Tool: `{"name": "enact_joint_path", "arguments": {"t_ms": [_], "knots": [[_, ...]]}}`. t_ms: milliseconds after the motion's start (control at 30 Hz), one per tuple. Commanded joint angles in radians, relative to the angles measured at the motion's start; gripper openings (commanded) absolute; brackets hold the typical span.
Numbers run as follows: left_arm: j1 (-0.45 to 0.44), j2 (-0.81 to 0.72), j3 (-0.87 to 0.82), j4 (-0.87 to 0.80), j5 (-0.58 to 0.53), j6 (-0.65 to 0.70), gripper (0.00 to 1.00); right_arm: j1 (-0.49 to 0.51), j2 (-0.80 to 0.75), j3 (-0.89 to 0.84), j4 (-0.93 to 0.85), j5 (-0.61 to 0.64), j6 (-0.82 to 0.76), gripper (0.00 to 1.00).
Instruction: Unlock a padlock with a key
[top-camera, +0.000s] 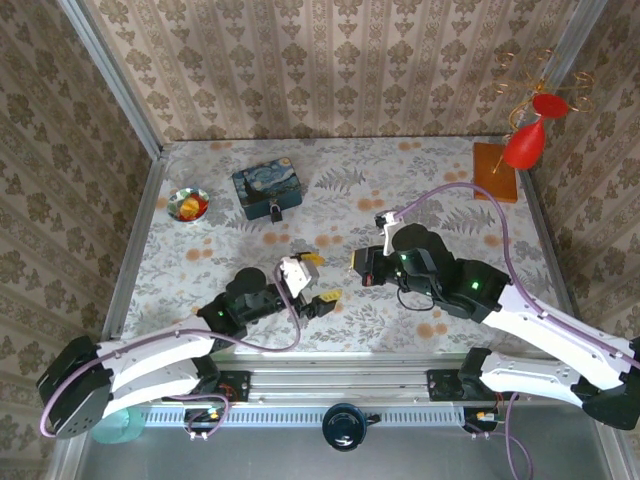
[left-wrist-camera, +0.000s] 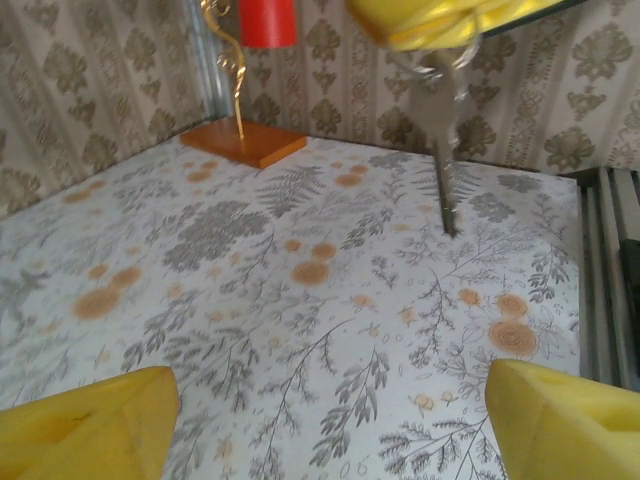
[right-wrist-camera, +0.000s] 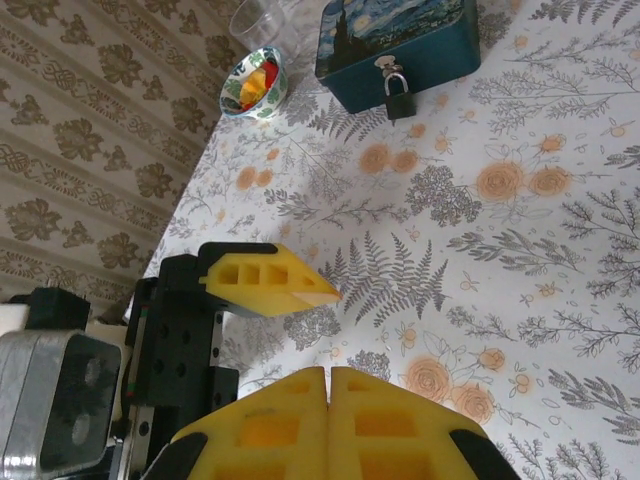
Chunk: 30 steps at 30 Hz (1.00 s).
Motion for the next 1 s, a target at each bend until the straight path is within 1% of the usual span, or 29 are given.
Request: {"name": "enact_joint_path", "arguments": {"t_ms": [0, 133, 267, 367, 567, 700, 800, 967], "knots": [[-0.029, 0.043, 0.051, 0.104, 0.04, 0.049, 0.8, 0.017, -0.022, -0.019, 0.03, -0.008, 0.027, 0.0], [-0.043, 0.077, 0.076, 0.114, 0.056, 0.05, 0.77, 0.033, -0.021, -0.034, 0.058, -0.017, 0.023, 0.0], [-0.046, 0.081, 0.088, 0.108, 0.057, 0.054, 0.71, 0.037, -0.015, -0.05, 0.076, -0.021, 0.029, 0.0], [-0.045, 0.074, 0.091, 0.092, 0.062, 0.054, 0.62, 0.04, -0.011, -0.055, 0.087, -0.027, 0.031, 0.0], [-0.046, 0.092, 0.089, 0.09, 0.089, 0.042, 0.52, 0.046, 0.001, -0.056, 0.101, -0.041, 0.03, 0.0], [-0.047, 0.108, 0.086, 0.111, 0.1, 0.028, 0.42, 0.049, 0.012, -0.056, 0.105, -0.044, 0.03, 0.0], [-0.045, 0.117, 0.089, 0.109, 0.118, 0.022, 0.37, 0.052, 0.015, -0.055, 0.107, -0.043, 0.029, 0.0], [-0.045, 0.108, 0.08, 0.115, 0.105, 0.021, 0.27, 0.055, 0.012, -0.068, 0.11, -0.02, 0.038, 0.0]]}}
